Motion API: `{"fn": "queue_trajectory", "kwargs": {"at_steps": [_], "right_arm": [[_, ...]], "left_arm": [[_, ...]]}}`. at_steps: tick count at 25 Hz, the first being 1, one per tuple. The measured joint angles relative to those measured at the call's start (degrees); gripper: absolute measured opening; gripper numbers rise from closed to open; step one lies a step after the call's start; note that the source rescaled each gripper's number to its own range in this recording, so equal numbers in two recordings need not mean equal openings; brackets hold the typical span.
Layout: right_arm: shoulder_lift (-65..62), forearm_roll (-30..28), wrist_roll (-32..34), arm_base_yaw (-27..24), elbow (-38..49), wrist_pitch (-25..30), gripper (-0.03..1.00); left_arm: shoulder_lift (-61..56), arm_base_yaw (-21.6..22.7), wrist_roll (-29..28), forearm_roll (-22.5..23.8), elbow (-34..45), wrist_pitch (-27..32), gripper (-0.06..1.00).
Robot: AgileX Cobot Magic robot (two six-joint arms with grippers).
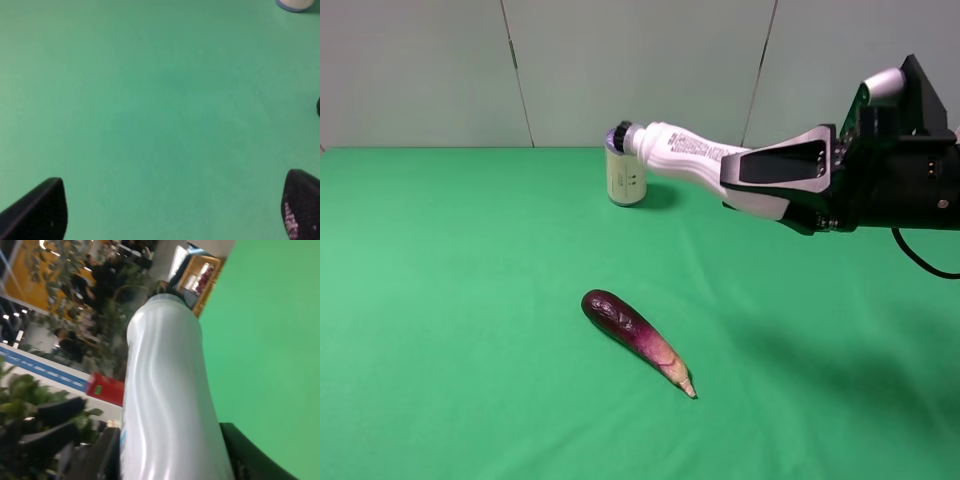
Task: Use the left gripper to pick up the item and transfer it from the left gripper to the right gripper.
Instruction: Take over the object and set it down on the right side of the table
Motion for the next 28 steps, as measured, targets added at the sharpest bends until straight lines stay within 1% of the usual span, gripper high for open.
{"fn": "queue_trajectory", "kwargs": {"at_steps": [4,8,11,15,17,25,28], "right_arm": [[0.0,-1.9,0.9,0.0,0.0,-5.6,0.02],[0.0,-3.4,2.1,0.0,0.0,-12.9,0.02],[0.0,-4.9,2.7,0.0,0.0,-19.3,0.02],[0.0,-7.0,2.8,0.0,0.0,-27.8,0.02],[0.0,-8.3,2.8,0.0,0.0,-32.5,0.02],[0.0,-10.5,2.8,0.0,0.0,-50.4,0.02],[0.0,-11.7,2.8,0.0,0.0,-55.2,0.02]], "left_arm": [[0.0,0.0,0.0,0.0,0.0,0.0,0.74],[0.0,0.3,0.0,0.0,0.0,0.0,0.74],[0.0,2.3,0.0,0.0,0.1,0.0,0.74],[0.0,5.9,0.0,0.0,0.1,0.0,0.74],[0.0,7.0,0.0,0.0,0.1,0.0,0.74],[0.0,7.1,0.0,0.0,0.1,0.0,0.74],[0.0,7.1,0.0,0.0,0.1,0.0,0.74]]}}
